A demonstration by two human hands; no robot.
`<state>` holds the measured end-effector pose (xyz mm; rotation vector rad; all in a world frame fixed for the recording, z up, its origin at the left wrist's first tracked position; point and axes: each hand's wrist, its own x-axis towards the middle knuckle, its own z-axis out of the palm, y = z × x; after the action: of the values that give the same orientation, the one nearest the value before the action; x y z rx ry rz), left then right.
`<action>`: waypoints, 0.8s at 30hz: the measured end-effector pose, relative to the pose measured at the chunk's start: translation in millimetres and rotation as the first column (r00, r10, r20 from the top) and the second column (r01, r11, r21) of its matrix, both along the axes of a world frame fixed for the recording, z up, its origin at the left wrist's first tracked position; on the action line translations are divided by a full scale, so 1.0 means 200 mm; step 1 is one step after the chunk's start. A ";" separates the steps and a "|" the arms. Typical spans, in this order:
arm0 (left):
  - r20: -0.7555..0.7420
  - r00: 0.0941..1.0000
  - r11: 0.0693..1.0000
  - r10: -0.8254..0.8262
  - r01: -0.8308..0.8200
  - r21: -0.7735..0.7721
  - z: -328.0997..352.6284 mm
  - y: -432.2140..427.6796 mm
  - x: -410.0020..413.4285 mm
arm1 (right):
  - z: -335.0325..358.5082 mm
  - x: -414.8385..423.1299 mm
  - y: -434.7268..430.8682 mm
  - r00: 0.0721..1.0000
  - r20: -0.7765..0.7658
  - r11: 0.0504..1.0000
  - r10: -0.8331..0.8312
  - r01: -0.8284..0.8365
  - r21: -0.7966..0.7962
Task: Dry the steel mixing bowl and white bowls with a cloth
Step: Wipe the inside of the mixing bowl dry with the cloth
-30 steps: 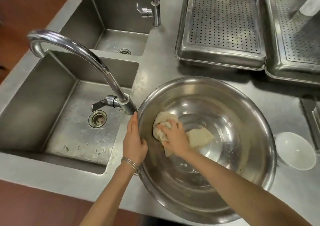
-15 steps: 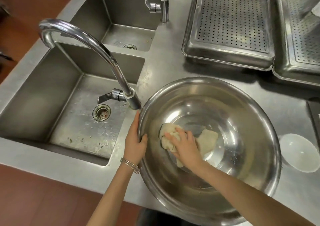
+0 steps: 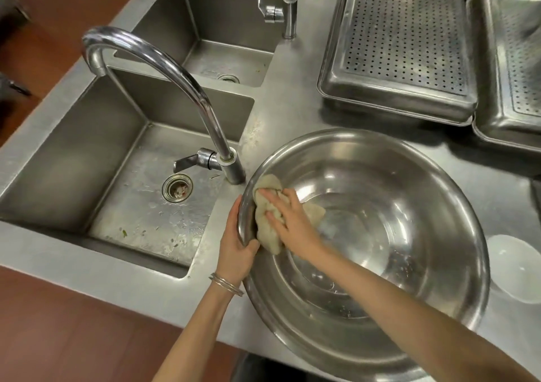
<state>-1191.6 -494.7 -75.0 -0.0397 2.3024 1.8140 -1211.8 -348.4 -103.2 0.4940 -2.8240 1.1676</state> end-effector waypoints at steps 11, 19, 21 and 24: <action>0.032 0.999 0.999 0.031 -0.031 0.029 0.02 0.07 0.04 | 0.23 -0.24 -0.06 0.935 0.013 0.925 -0.354 0.348 0.154; 0.011 0.997 0.993 0.071 -0.069 -0.093 0.01 0.01 0.04 | 0.16 -0.06 0.36 0.742 0.166 0.751 -0.650 0.660 -0.010; -0.005 0.998 0.991 0.068 -0.068 -0.119 0.01 0.03 0.04 | 0.06 -0.09 0.43 0.646 0.179 0.670 -0.742 0.700 0.248; -0.037 0.996 0.988 0.077 -0.081 -0.129 0.01 0.05 0.03 | -0.09 -0.11 0.29 0.738 0.126 0.706 -0.663 0.562 0.430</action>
<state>-1186.5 -484.9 -72.9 -0.1248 2.4715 1.7090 -1233.7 -289.4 -121.4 -0.6545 -3.0278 0.5986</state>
